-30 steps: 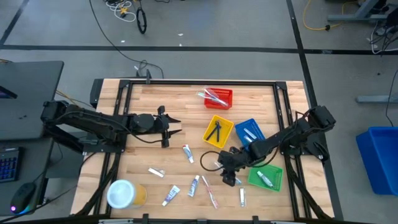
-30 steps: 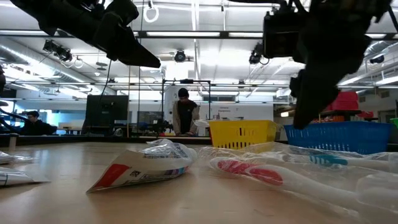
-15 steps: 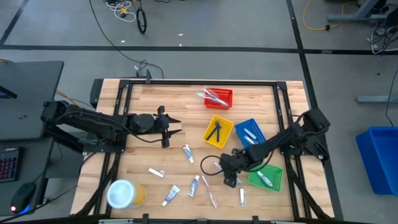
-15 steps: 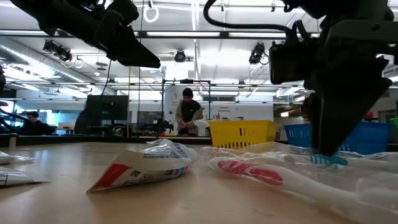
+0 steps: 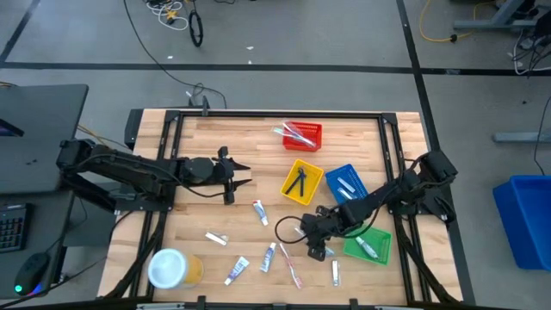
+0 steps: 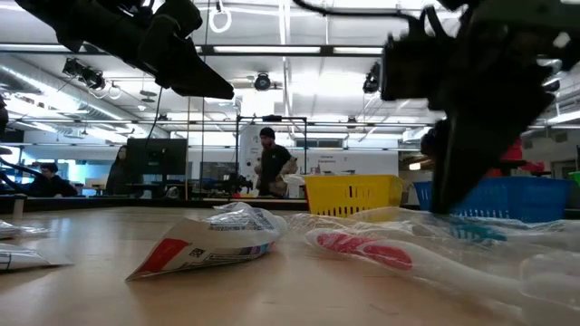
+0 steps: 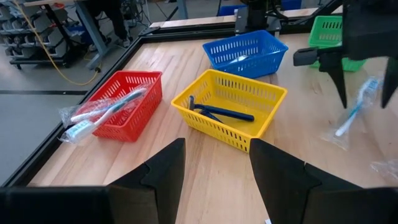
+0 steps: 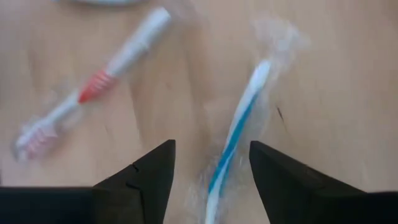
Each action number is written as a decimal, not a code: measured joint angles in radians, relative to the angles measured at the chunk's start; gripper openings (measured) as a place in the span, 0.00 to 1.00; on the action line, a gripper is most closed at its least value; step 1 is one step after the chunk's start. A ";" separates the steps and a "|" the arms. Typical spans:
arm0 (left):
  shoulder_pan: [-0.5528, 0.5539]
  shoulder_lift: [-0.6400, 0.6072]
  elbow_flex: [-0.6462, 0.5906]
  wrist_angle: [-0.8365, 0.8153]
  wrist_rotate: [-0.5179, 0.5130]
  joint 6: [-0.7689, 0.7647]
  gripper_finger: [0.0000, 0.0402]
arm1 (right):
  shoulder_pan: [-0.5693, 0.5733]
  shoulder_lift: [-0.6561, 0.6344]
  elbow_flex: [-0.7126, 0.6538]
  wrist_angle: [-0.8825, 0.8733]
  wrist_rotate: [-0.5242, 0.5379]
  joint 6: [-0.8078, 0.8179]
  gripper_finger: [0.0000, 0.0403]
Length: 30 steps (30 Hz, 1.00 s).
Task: Pick & Place Travel size toiletries
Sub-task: Put the toothpaste into the green bin
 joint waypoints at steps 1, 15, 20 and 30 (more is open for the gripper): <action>0.000 0.000 0.000 0.000 0.000 0.000 0.47 | 0.000 -0.001 0.013 0.001 0.008 -0.034 0.55; 0.000 0.003 0.000 0.007 0.005 -0.032 0.47 | -0.104 0.085 0.007 0.452 0.184 -0.356 0.69; 0.000 0.003 0.000 0.008 0.008 -0.027 0.47 | -0.146 0.152 0.025 0.596 0.217 -0.367 0.70; 0.000 0.003 0.000 0.010 0.008 -0.039 0.47 | -0.182 0.245 0.217 0.536 0.263 -0.374 0.63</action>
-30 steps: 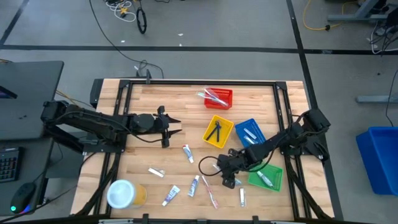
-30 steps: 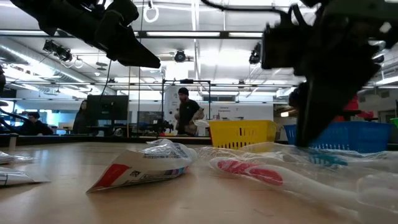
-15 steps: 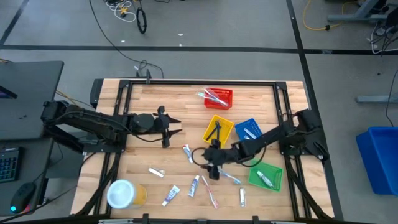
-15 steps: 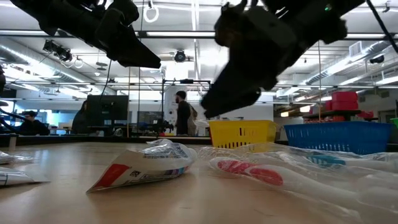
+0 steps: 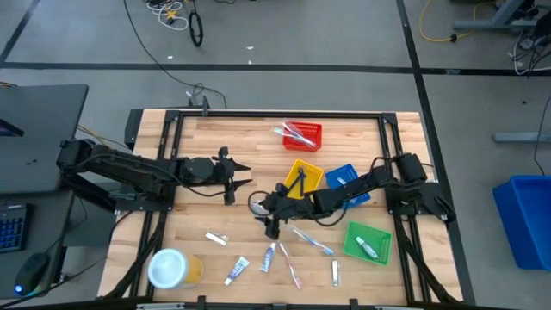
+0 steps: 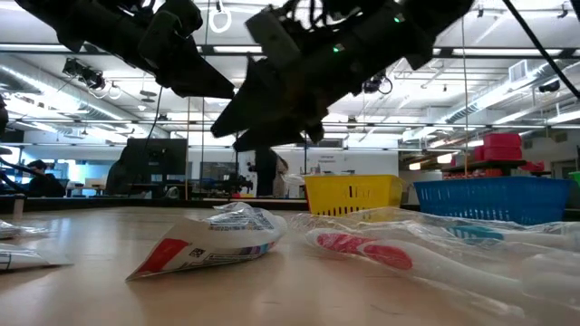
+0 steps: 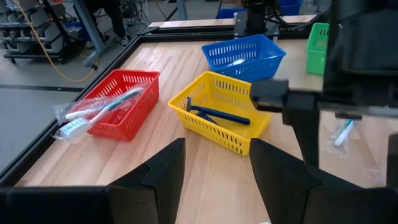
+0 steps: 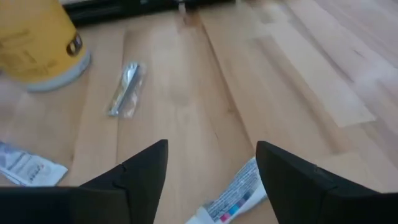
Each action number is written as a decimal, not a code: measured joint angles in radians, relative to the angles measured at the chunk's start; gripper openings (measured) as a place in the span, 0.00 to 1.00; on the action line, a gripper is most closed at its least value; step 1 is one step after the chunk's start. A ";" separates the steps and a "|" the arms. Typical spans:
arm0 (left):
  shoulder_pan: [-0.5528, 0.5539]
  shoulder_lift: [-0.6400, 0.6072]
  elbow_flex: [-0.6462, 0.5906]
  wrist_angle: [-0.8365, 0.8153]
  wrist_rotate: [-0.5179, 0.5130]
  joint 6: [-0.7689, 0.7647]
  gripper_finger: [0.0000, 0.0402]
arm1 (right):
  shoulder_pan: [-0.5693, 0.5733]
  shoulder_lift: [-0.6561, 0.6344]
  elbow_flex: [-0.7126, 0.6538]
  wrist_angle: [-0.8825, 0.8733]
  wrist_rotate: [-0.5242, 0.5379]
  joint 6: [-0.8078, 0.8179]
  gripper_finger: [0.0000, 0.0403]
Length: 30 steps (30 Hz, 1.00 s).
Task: Pick & Place Travel size toiletries
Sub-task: Put the toothpaste into the green bin
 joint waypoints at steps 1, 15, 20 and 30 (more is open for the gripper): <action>0.000 0.000 0.000 0.001 0.000 0.000 0.47 | 0.000 0.012 0.020 -0.025 -0.001 0.002 0.62; 0.000 0.000 0.000 -0.001 0.011 -0.014 0.47 | 0.008 0.082 0.079 -0.181 0.044 0.182 0.59; 0.000 0.000 0.000 -0.001 0.027 -0.013 0.47 | 0.013 0.082 0.079 -0.188 0.043 0.182 0.57; 0.000 0.000 0.000 -0.002 0.026 -0.011 0.47 | 0.012 0.112 0.081 -0.180 0.060 0.178 0.56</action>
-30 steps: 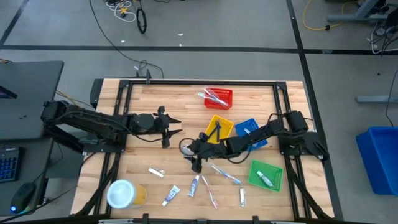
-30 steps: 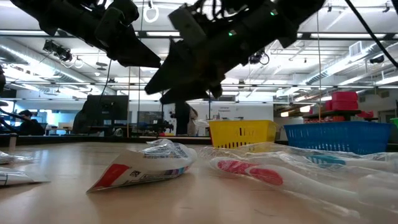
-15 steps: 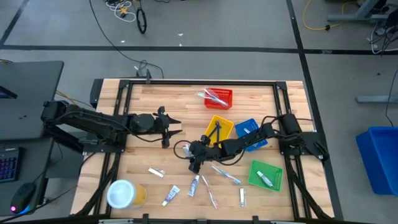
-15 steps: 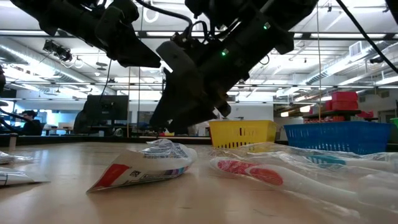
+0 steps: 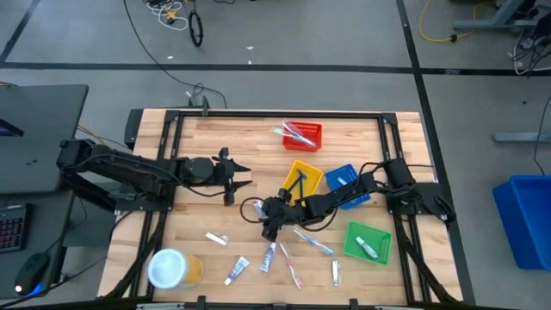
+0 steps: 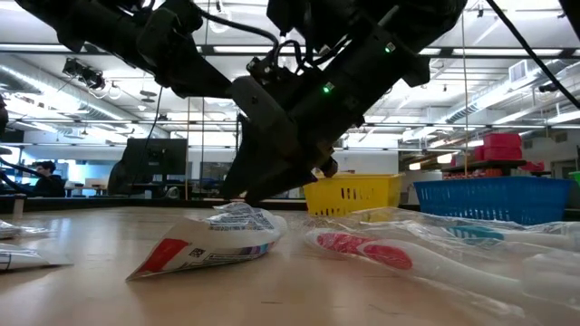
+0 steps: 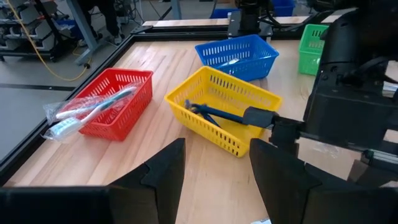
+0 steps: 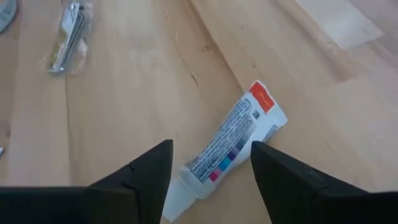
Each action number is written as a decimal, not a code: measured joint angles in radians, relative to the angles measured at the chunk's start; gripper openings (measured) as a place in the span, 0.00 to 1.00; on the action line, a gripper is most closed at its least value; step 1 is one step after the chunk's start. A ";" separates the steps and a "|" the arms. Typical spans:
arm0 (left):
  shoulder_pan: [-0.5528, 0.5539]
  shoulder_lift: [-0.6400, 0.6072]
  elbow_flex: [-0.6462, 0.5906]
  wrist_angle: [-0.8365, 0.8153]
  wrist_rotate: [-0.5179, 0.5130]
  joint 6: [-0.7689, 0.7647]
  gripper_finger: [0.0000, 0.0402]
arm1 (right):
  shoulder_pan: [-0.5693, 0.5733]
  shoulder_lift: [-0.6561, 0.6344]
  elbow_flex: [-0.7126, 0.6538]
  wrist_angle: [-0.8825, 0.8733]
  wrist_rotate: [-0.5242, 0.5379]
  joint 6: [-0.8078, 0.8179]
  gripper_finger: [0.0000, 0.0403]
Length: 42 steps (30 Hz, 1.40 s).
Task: Pick & Place Travel size toiletries
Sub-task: Put the toothpaste into the green bin
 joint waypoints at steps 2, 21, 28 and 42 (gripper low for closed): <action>0.000 0.000 0.000 -0.001 0.000 0.004 0.47 | -0.001 0.000 0.000 -0.001 -0.015 -0.007 0.55; 0.000 0.000 0.000 0.004 -0.004 0.016 0.47 | -0.063 0.005 0.272 -0.452 -0.233 -0.220 0.59; 0.000 -0.004 0.000 -0.021 -0.137 0.025 0.47 | -0.073 0.079 0.270 -0.411 -0.245 -0.217 0.59; 0.001 -0.029 0.000 -0.038 -0.200 0.072 0.47 | -0.096 0.091 0.267 -0.437 -0.245 -0.339 0.41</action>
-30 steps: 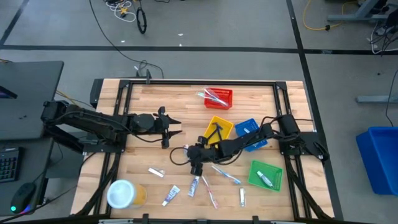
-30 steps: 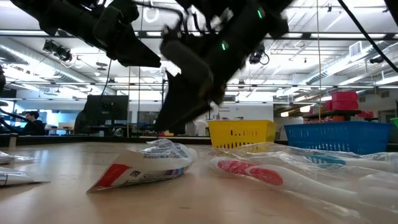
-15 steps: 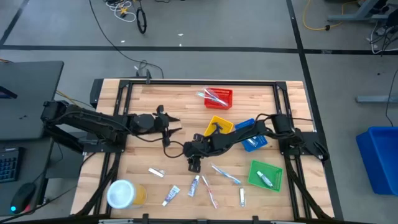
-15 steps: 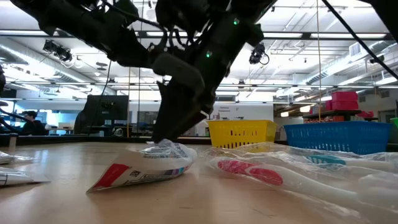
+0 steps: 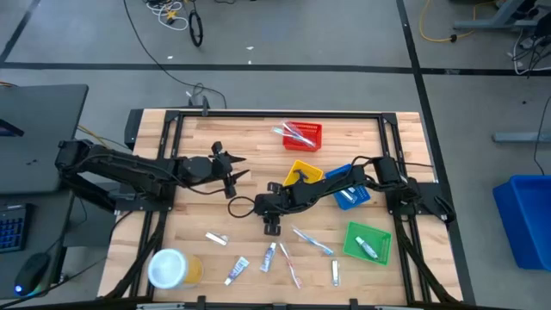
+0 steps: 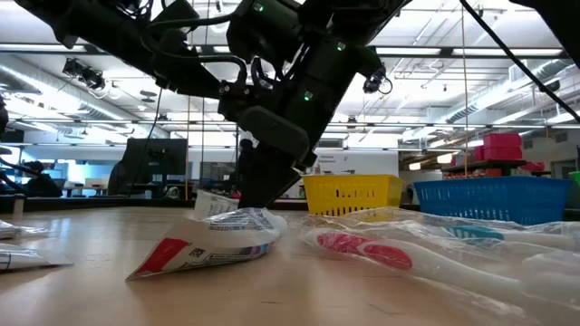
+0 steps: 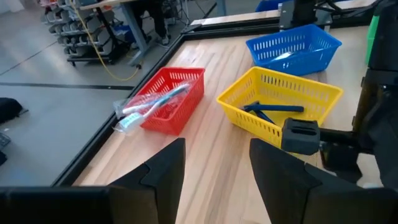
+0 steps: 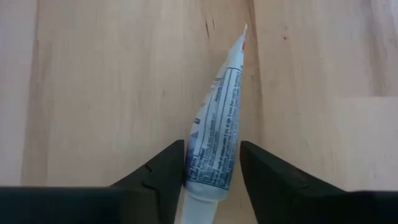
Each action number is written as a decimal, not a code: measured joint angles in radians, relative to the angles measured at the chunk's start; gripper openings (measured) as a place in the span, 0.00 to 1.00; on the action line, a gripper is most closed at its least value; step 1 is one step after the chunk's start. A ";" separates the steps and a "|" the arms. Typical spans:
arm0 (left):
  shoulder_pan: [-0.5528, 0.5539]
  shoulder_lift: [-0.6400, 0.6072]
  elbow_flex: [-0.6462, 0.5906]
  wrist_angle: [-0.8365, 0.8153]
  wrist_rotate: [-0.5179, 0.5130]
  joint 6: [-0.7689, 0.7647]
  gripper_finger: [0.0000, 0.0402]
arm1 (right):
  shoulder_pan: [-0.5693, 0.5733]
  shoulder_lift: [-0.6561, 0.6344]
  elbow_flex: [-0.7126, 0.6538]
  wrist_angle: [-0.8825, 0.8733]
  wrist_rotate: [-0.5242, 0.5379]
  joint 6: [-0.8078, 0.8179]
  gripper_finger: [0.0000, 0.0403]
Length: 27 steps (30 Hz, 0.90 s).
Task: Pick & Place Travel size toiletries
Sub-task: Put the toothpaste into the green bin
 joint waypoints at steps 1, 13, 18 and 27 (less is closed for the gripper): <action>0.000 0.000 0.000 0.003 -0.005 -0.001 0.47 | -0.001 0.000 0.000 0.000 0.000 -0.001 0.39; 0.000 0.000 0.000 0.003 -0.024 0.000 0.47 | -0.003 0.000 0.000 0.007 -0.002 -0.011 0.23; 0.000 0.000 0.000 0.003 -0.037 -0.002 0.47 | -0.003 -0.034 -0.001 -0.038 -0.001 -0.010 0.21; 0.000 0.001 0.000 -0.001 -0.038 -0.003 0.47 | 0.020 -0.200 0.000 -0.232 0.019 0.071 0.21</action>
